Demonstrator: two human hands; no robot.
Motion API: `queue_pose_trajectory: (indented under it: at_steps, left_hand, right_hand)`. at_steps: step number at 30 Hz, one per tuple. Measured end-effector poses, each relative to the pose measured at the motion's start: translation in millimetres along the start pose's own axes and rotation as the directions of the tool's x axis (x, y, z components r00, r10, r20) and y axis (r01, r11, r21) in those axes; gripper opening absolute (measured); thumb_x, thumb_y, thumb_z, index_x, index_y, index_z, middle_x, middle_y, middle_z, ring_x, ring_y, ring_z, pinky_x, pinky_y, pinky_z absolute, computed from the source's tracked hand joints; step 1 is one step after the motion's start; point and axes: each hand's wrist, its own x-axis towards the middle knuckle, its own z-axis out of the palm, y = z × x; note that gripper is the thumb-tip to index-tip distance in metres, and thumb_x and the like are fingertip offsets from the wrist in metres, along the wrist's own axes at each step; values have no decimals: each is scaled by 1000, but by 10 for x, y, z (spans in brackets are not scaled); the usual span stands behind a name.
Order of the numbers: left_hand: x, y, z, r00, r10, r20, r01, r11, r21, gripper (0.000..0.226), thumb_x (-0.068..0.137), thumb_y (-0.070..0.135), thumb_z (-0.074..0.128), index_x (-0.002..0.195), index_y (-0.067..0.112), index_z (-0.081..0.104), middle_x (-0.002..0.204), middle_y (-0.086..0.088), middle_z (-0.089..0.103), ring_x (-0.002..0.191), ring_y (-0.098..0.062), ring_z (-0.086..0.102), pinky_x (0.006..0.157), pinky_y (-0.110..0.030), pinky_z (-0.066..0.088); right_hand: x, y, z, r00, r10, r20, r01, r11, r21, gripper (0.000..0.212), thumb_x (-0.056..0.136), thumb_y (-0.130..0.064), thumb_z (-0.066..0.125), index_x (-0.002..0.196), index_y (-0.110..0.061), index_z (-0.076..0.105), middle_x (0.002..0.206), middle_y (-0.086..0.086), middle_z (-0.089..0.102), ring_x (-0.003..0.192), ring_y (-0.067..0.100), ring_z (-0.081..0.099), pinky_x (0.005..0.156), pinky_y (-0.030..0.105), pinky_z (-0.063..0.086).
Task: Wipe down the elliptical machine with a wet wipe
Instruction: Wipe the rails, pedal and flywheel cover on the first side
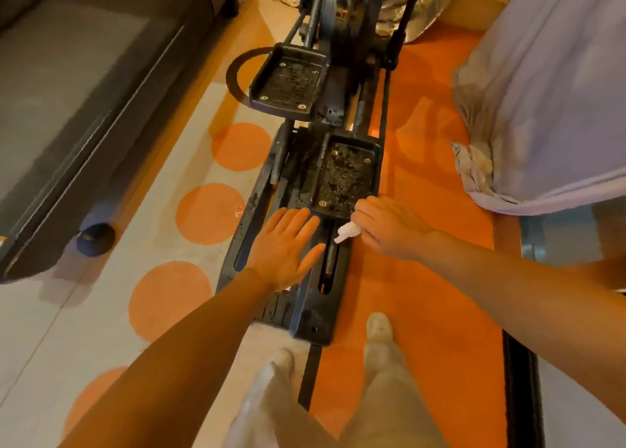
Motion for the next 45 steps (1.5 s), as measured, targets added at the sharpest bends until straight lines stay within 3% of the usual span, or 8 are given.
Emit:
queue_pose_trajectory:
  at_steps: [3,7,12,18,24,35,41,45]
  left_hand:
    - [58,179,113,984,-176,-21,176,984,34,64,104,52,22,128,7,60,129,-15,61,119,-35,56,108,-49,37]
    - [32,545,253,894,-448,30,447,894,34,66,104,55,20,133,9,57,134,-16,59,123,-37,55,109,-53,38]
    - [-156,1096,326,779,-626,-33,626,779,29,58,101,51,29,129,9,60,130,-15,61,118,-36,55,105,-47,34]
    - [-575,1513,557,625,-773,-107,777,630,-12,62,103,51,25,123,5,61,124,-16,62,111,-34,53,98,-41,33]
    - [-1070,1852,1190,565,-822,-65,822,568,-36,56,102,48,31,126,5,56,126,-18,60,112,-38,56,100,-46,41]
    - [-1553,2119,3344,340,-939,48,940,338,-42,60,100,51,27,131,6,54,132,-18,56,119,-38,53,107,-51,39]
    - [-1643,2001,4760,325,-944,65,946,324,-16,61,100,50,29,134,4,53,136,-19,54,123,-39,50,110,-51,35]
    - [-1823,1757,5367,381,-924,28,924,381,16,61,101,49,30,136,3,51,137,-20,53,123,-40,50,110,-49,30]
  right_hand:
    - [167,297,136,984,-179,-14,180,984,12,11,81,-16,66,89,-10,64,88,8,60,72,24,57,60,34,44]
    - [304,524,170,918,-397,-7,396,916,64,30,84,-24,38,88,-9,63,86,8,60,71,25,57,59,34,47]
    - [325,561,233,821,-571,16,568,819,80,29,87,-24,37,90,-9,62,88,8,59,72,24,55,60,32,44]
    - [148,284,551,758,-649,67,634,757,156,27,89,-24,38,89,-10,62,88,7,58,73,22,55,61,32,44]
    - [-167,-2,1144,697,-699,160,671,715,197,8,85,-12,63,91,-8,62,90,10,59,77,26,56,64,36,46]
    - [-457,-103,3323,575,-742,344,739,652,172,10,93,-17,54,98,-10,59,98,8,55,86,22,52,72,32,40]
    - [-567,14,4606,527,-766,369,776,610,160,10,91,-19,55,92,-9,56,89,7,50,76,16,35,67,29,31]
    - [-520,-53,5086,494,-810,315,797,567,208,11,88,-17,54,82,-14,45,82,2,37,74,18,36,65,31,29]
